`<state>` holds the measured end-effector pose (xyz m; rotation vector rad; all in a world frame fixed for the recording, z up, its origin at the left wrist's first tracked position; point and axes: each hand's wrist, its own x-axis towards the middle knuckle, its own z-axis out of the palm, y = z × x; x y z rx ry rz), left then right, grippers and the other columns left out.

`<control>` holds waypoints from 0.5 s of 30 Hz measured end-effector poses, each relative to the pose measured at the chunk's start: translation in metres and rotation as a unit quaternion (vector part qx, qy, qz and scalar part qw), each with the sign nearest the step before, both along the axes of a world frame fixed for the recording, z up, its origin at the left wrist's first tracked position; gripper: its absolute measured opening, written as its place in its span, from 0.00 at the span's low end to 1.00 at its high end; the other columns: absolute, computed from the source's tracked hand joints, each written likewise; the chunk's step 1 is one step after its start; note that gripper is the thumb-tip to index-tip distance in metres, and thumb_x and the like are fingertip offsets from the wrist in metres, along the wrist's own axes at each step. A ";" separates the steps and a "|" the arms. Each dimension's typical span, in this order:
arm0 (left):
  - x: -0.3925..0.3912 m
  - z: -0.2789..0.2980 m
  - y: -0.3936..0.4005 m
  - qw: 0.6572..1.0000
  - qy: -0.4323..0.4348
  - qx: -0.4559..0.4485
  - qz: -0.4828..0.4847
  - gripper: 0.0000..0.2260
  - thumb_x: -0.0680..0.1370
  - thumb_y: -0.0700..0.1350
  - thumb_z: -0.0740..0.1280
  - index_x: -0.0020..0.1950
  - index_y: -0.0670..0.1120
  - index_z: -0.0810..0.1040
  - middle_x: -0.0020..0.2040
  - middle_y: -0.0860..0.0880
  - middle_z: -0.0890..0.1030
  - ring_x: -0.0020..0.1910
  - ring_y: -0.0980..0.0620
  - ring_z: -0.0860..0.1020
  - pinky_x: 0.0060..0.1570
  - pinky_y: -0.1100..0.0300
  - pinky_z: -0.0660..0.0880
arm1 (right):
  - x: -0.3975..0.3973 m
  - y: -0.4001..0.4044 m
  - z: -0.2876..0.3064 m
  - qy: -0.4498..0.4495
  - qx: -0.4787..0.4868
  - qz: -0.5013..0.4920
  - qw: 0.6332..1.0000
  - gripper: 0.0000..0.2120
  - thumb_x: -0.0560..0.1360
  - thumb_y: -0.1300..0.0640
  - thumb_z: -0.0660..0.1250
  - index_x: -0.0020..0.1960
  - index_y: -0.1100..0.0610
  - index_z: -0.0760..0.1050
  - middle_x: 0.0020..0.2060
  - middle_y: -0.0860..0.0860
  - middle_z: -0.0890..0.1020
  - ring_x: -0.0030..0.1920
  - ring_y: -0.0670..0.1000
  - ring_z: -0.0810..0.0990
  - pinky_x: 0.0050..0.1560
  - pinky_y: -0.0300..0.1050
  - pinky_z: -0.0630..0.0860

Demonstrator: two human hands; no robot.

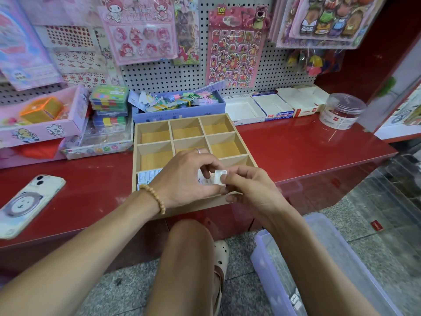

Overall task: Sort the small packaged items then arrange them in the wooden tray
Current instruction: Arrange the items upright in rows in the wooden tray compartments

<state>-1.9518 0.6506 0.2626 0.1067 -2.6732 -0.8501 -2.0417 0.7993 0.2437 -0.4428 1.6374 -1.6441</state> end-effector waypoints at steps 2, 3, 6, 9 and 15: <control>0.003 0.000 -0.005 0.999 -0.023 -0.021 0.015 0.18 0.63 0.60 0.73 0.46 0.51 0.83 0.39 0.56 0.79 0.39 0.57 0.77 0.40 0.68 0.71 | 0.002 -0.005 -0.001 0.001 0.010 0.012 1.000 0.03 0.77 0.63 0.68 0.47 0.59 0.80 0.32 0.51 0.82 0.34 0.46 0.79 0.34 0.37 0.76; 0.004 -0.001 -0.008 0.998 -0.038 -0.031 0.033 0.19 0.62 0.61 0.70 0.46 0.52 0.82 0.40 0.56 0.79 0.39 0.57 0.77 0.42 0.62 0.74 | 0.002 -0.006 -0.002 0.011 0.020 0.012 1.000 0.03 0.78 0.62 0.68 0.48 0.58 0.81 0.34 0.51 0.83 0.35 0.46 0.79 0.35 0.37 0.76; 0.007 -0.005 -0.024 0.986 -0.114 -0.082 0.089 0.16 0.67 0.56 0.73 0.51 0.52 0.80 0.45 0.55 0.78 0.44 0.54 0.76 0.47 0.55 0.74 | -0.006 -0.004 -0.004 0.047 0.039 -0.026 0.998 0.05 0.79 0.59 0.68 0.50 0.60 0.81 0.40 0.53 0.84 0.40 0.48 0.79 0.38 0.39 0.77; 0.006 -0.017 -0.036 0.961 -0.194 -0.162 0.109 0.13 0.73 0.52 0.70 0.55 0.51 0.77 0.50 0.53 0.78 0.53 0.51 0.75 0.48 0.59 0.69 | -0.018 0.005 -0.004 0.072 0.040 -0.074 0.994 0.07 0.81 0.58 0.66 0.50 0.61 0.81 0.42 0.53 0.83 0.41 0.49 0.78 0.38 0.38 0.78; -0.008 -0.030 -0.033 0.923 -0.247 -0.270 0.120 0.18 0.72 0.59 0.71 0.57 0.53 0.78 0.47 0.53 0.72 0.58 0.50 0.72 0.56 0.54 0.67 | -0.031 0.019 -0.008 0.087 0.039 -0.118 0.988 0.07 0.81 0.59 0.65 0.49 0.60 0.80 0.43 0.55 0.81 0.40 0.49 0.79 0.36 0.38 0.77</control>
